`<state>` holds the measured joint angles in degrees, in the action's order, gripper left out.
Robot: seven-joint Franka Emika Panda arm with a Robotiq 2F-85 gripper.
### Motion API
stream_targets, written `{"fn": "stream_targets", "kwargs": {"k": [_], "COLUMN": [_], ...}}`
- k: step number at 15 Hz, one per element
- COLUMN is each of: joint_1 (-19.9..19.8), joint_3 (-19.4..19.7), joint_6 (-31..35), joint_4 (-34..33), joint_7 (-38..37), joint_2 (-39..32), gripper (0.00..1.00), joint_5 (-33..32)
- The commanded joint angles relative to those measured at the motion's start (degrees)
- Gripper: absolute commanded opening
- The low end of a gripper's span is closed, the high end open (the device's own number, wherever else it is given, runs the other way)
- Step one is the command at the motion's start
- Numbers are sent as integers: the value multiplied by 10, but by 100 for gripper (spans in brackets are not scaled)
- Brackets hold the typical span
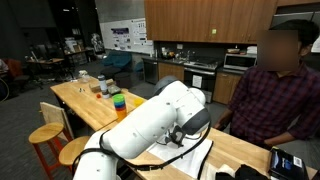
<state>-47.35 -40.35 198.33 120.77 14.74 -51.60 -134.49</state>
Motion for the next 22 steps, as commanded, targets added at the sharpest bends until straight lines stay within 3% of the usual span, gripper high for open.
{"fn": "stream_targets", "kwargs": {"k": [1, 2, 7, 12, 15, 19, 20, 21, 22], "joint_1": [-9, -36, -82, -109, -136, -95, -67, -102, -84], "joint_3": [0, -23, -56, -88, -142, -212, -216, -204, -210], "joint_6": [0, 0, -1, -1, -1, -1, -2, -3, -5], "joint_4": [14, 23, 48, 77, 98, 109, 111, 106, 110], "joint_7": [7, 8, -9, -25, -22, -35, -51, -19, -28], "joint_2": [-3, -22, -19, 28, 50, 45, 44, 21, 22], "gripper": [40, 35, 0, 1, 1, 1, 27, 3, 7], "joint_5": [14, 22, 43, 53, 44, -14, -27, -2, -8]}}
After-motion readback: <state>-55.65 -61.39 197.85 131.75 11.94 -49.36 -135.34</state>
